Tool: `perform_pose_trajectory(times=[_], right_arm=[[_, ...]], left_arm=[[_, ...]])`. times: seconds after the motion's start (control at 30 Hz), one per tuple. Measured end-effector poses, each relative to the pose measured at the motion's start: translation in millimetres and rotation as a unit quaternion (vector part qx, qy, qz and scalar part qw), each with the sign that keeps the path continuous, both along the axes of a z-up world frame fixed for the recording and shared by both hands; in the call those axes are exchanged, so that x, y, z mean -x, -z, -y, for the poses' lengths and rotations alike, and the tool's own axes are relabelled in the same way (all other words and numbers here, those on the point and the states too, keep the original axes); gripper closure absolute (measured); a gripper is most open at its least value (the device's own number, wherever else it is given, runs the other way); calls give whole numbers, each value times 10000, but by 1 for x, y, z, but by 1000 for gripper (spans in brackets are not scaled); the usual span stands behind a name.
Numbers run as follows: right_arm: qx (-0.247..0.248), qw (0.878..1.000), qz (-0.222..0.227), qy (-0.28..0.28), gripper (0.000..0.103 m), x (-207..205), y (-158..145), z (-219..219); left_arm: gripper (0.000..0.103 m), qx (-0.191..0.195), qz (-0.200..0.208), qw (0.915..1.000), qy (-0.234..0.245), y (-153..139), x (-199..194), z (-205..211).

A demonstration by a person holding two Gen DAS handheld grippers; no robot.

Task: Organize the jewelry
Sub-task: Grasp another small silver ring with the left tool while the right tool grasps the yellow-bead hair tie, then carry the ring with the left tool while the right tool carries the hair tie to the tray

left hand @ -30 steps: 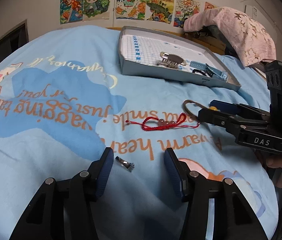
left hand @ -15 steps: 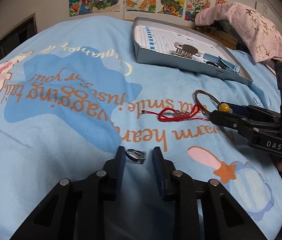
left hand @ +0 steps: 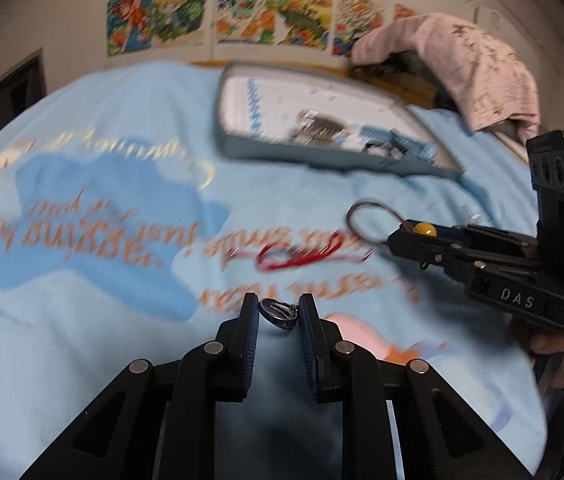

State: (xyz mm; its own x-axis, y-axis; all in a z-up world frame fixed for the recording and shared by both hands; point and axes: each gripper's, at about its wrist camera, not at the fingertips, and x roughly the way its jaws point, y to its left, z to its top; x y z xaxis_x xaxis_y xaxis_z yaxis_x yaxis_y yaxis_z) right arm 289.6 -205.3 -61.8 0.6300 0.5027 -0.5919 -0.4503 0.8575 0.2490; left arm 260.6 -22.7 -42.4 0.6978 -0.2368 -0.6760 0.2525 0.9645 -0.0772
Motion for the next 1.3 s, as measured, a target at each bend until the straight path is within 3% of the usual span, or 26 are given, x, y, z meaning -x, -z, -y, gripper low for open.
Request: perform_pose_trajectory(times=[0.2,0.33,0.6,0.73,0.9,1.1,1.17,1.27,1.3], right_arm=[[-192,9982,467,326,81,16,-25,19],[-243,9941,834,651,81,17,-45,39],[-47,9794,1289,1555,81,-24,-71,100],[89,9729,1180,1987,81,-52,-61,128],[-115,9659,964,2401,81,-80,-55,157],[-79,9649,461,2584,79,-98,-30,162],[-89,9649,403,2592,78,-99,-27,162],[-106,9640,457,2616,56,-94,-29,162],[-124,9637,500,2618,47,-92,-30,162]], left_arm=[[84,76,385,9990,217,-27,-18,28],[84,329,542,9977,252,-44,-47,45],[84,711,558,9956,254,-49,-126,99],[84,662,447,9963,302,-40,-154,128],[84,535,83,9980,315,-19,-178,154],[83,430,-84,9988,226,-7,-179,160],[79,460,-92,9987,183,-8,-178,158],[55,548,9,9985,85,-12,-170,152],[41,567,85,9983,44,-15,-167,150]])
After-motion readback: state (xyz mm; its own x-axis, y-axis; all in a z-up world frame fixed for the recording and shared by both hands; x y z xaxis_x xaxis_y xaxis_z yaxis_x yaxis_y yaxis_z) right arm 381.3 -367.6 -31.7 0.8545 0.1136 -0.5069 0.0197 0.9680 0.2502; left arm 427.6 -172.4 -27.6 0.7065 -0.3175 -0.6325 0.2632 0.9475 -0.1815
